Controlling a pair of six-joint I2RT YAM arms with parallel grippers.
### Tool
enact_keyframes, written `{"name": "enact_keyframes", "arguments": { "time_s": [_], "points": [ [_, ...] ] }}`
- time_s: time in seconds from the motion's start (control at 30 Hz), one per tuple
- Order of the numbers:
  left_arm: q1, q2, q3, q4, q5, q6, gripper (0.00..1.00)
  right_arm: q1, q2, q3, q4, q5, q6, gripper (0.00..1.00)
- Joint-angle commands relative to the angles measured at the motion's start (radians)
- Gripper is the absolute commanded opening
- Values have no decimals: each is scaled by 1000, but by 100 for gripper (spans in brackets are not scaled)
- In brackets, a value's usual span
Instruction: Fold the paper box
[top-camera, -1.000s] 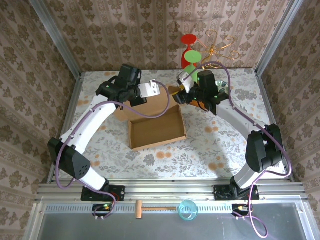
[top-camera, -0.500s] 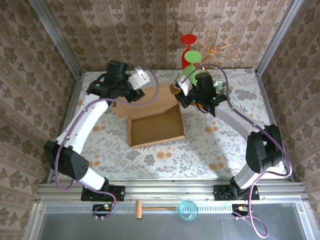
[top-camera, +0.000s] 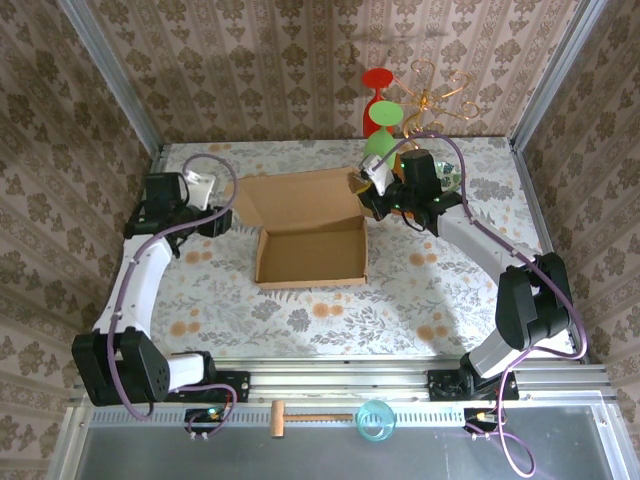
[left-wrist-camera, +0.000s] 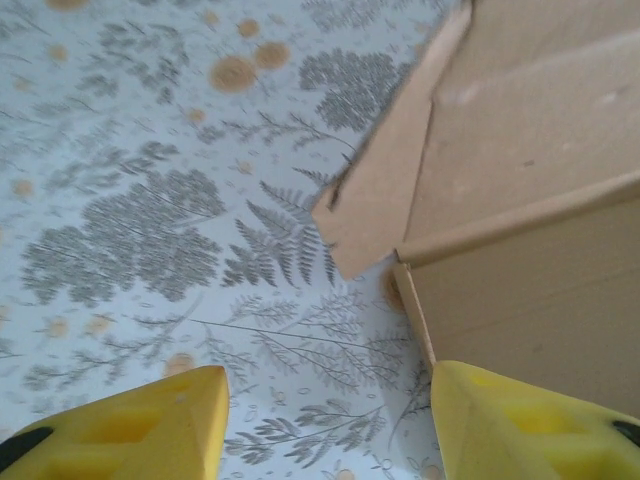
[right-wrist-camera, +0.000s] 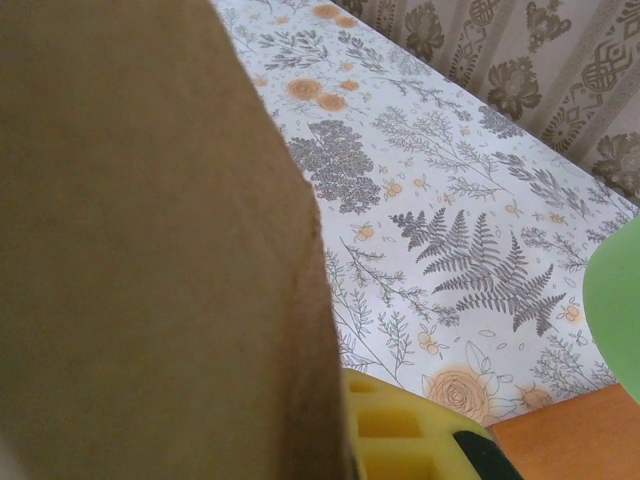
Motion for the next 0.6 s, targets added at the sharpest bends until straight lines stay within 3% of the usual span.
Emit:
{"name": "enact_keyframes", "arguments": {
  "time_s": [0.0, 0.2, 0.37, 0.57],
  "points": [
    [13, 11, -58, 172, 90, -21, 56, -9, -26, 1, -14, -42, -19, 0],
    [68, 102, -87, 339, 160, -68, 57, -14, -13, 10, -28, -63, -15, 0],
    [56, 178, -81, 451, 266, -106, 57, -15, 2, 17, -27, -66, -6, 0],
    [24, 221, -62, 482, 297, -103, 57, -15, 18, 29, -31, -64, -4, 0]
  ]
}}
